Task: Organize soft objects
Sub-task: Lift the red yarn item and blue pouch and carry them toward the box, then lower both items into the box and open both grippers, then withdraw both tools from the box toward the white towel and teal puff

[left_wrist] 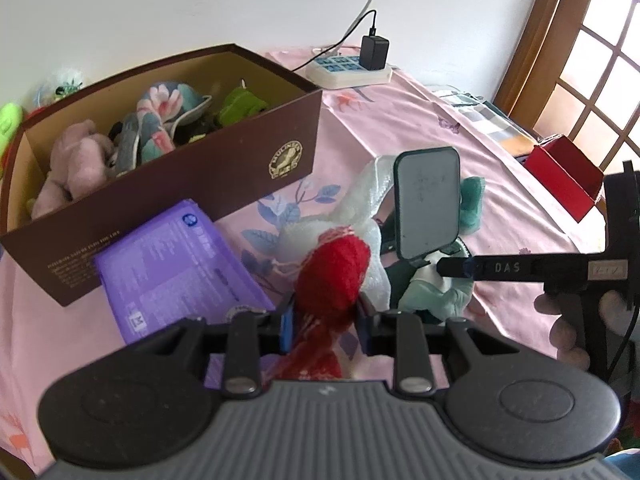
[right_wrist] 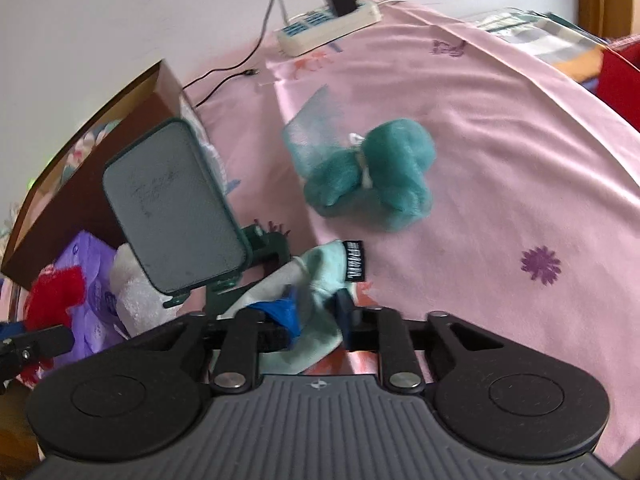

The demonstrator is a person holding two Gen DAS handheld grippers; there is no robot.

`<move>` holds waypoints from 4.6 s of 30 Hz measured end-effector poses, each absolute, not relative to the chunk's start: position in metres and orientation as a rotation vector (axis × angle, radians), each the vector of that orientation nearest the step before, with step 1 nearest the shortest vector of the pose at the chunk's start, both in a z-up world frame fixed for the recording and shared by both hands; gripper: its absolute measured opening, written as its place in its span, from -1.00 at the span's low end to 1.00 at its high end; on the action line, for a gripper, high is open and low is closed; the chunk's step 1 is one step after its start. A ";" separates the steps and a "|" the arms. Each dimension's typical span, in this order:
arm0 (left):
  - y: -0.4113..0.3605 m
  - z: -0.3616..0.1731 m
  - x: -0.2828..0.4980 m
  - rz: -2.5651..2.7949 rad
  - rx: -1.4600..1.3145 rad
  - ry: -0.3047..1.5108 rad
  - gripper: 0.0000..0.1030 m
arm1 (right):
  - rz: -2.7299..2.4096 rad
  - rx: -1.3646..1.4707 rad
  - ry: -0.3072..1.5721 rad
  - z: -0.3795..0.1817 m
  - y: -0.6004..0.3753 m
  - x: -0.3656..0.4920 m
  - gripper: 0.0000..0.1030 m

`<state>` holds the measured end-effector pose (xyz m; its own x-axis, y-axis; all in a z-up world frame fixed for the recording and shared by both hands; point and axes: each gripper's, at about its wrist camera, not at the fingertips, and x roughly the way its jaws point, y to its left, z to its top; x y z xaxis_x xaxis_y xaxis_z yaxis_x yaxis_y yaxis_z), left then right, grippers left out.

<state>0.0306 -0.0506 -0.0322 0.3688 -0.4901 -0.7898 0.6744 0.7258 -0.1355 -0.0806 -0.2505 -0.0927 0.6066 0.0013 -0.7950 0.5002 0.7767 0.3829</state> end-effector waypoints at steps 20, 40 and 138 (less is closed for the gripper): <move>-0.038 -0.025 0.048 -0.760 0.160 0.912 -0.47 | -0.337 0.779 0.685 -0.027 -0.290 -0.112 -1.00; -0.038 0.038 0.094 -0.647 0.031 0.799 -0.47 | 0.117 0.648 0.501 0.074 -0.307 0.005 -1.00; -0.027 0.036 0.088 0.099 0.104 0.889 0.17 | 0.410 0.378 0.740 0.037 -0.204 0.018 -0.93</move>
